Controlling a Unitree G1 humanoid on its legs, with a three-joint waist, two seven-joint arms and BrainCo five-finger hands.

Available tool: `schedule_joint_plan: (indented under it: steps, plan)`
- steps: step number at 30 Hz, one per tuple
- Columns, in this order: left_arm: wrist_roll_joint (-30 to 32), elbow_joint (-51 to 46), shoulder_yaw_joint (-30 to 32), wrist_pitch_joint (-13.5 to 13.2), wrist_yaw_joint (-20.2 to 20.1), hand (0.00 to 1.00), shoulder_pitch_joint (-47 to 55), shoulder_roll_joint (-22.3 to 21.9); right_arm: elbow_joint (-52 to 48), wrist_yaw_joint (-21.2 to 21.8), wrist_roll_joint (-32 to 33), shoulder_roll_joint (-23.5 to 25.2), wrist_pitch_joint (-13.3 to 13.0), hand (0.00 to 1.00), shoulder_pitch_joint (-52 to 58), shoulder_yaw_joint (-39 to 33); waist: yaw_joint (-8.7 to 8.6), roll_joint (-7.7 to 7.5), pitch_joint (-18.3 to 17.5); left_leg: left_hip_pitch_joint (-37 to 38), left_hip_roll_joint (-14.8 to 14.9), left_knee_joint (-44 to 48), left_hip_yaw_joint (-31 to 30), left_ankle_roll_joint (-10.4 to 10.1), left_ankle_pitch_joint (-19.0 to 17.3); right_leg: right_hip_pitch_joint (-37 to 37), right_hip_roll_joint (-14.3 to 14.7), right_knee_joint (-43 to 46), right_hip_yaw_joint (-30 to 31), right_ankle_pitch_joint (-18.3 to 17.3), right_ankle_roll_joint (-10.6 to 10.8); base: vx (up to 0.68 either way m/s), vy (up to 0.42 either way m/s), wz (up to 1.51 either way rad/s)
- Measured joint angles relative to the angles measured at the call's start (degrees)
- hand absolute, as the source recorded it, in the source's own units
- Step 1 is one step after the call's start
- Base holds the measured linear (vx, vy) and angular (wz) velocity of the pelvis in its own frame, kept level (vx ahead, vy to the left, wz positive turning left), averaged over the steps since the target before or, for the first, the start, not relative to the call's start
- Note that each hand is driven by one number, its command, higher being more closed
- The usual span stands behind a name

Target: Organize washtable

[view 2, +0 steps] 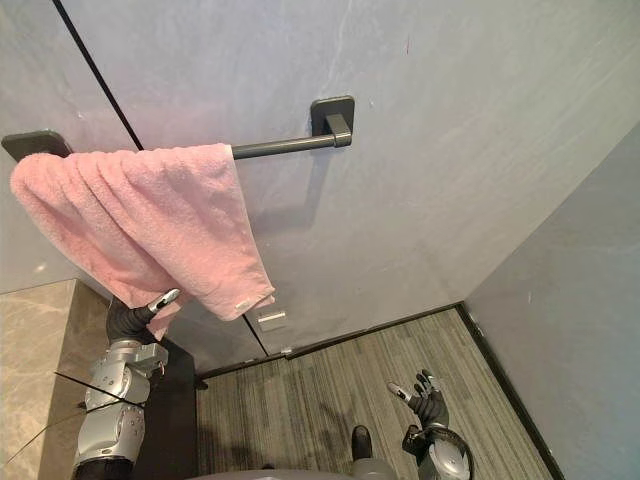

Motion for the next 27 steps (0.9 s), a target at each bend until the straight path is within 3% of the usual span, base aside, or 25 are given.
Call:
schedule_joint_plan:
  steps: [3,8,12,20,22,27]
  plan:
    - [-1.1,0.0,0.0,0.4,-0.1,1.00,-0.2,1.0,-2.6,0.0,0.0,0.0,0.3,0.00,0.0,0.0,-0.01,-0.03,0.0,0.0,0.0,0.0,0.0,0.0,0.0,0.0,0.0,0.0,0.1,0.0,0.0,0.00,0.000,0.00]
    - [-1.5,-0.2,0.1,0.8,-0.1,1.00,-4.1,2.1,-17.9,2.1,2.1,-1.3,0.2,0.00,-0.4,0.8,0.45,-0.29,0.0,0.2,-0.1,0.1,0.5,0.0,0.0,0.0,0.0,0.0,1.2,0.5,0.1,-0.04,-0.012,-0.05]
    - [-1.5,-0.8,0.2,0.8,-0.1,1.00,-6.0,4.0,-32.2,5.3,6.5,-9.2,-0.4,0.00,-5.5,4.6,0.66,-0.44,0.1,0.7,0.0,0.1,1.1,0.0,0.0,0.2,0.1,0.0,1.6,0.8,0.0,-0.06,-0.029,-0.08]
    - [-2.6,-2.8,0.2,0.6,-0.2,1.00,-8.9,8.8,-36.8,10.2,13.9,-22.7,-1.5,0.00,-18.4,14.8,1.43,-0.54,0.1,0.9,0.0,0.0,1.6,0.0,0.0,0.1,0.5,0.0,2.0,0.9,0.0,-0.03,-0.024,-0.04]
    - [-2.9,-2.8,0.2,-0.1,-0.4,1.00,-10.3,9.5,-36.9,11.1,15.4,-23.4,-1.5,0.00,-19.9,15.8,2.27,-0.56,0.2,0.9,0.0,0.0,1.6,0.0,0.0,0.1,0.6,0.0,1.9,0.9,0.0,0.00,0.000,0.00]
    - [-3.8,-2.8,0.0,-0.5,-1.3,1.00,-10.7,10.3,-37.0,11.2,17.9,-24.8,-1.5,0.00,-23.1,19.5,2.34,-0.62,0.4,0.9,0.0,-0.1,1.6,0.0,0.0,0.1,0.5,0.0,1.7,0.9,0.0,0.00,0.000,0.00]
